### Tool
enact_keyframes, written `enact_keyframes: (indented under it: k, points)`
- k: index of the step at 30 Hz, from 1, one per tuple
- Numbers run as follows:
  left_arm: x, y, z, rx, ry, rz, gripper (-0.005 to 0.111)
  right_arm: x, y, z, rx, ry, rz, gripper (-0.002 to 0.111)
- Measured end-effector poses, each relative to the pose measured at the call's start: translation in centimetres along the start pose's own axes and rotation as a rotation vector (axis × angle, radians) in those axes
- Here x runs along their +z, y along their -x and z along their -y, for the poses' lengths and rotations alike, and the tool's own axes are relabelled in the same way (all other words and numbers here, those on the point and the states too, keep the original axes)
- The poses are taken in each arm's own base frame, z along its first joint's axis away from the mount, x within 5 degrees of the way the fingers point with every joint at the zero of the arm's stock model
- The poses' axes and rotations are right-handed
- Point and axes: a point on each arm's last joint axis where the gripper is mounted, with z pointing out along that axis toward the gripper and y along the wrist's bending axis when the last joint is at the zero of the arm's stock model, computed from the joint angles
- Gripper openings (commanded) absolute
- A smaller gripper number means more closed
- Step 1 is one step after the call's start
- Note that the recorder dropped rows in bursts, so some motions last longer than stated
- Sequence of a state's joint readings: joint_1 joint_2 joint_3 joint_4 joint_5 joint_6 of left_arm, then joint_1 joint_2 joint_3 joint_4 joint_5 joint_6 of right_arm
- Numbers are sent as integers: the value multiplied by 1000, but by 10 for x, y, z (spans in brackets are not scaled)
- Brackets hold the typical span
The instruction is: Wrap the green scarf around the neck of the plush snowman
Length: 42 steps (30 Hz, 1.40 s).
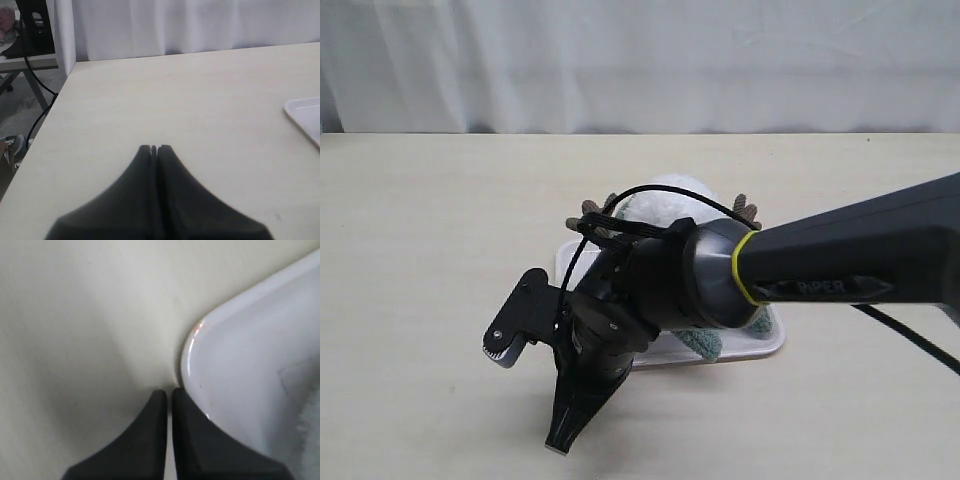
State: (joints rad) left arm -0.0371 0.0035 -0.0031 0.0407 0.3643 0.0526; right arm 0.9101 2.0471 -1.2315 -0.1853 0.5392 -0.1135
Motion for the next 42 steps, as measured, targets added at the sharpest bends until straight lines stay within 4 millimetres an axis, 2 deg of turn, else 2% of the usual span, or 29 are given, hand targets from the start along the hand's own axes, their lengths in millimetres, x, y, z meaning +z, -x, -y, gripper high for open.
enact_keyframes:
  k: [9,15,18,23,29,31,35,39,42]
  points:
    - [0,0,0,0,0,0,0,-4,-1,-4,3,10,-25,4]
    - [0,0,0,0,0,0,0,-42,9,-26,-59,12,20,4]
    - [0,0,0,0,0,0,0,-63,11,-28,-66,-8,42,4]
    - [0,0,0,0,0,0,0,-94,3,-16,12,-123,63,4]
    - [0,0,0,0,0,0,0,-125,-24,1,168,-295,140,5]
    - [0,0,0,0,0,0,0,-134,-37,11,264,-337,176,10]
    - [0,0,0,0,0,0,0,-139,-68,42,439,-374,203,32]
    - [0,0,0,0,0,0,0,-130,-97,65,566,-376,175,57]
    - [0,0,0,0,0,0,0,-119,-122,79,640,-381,135,62]
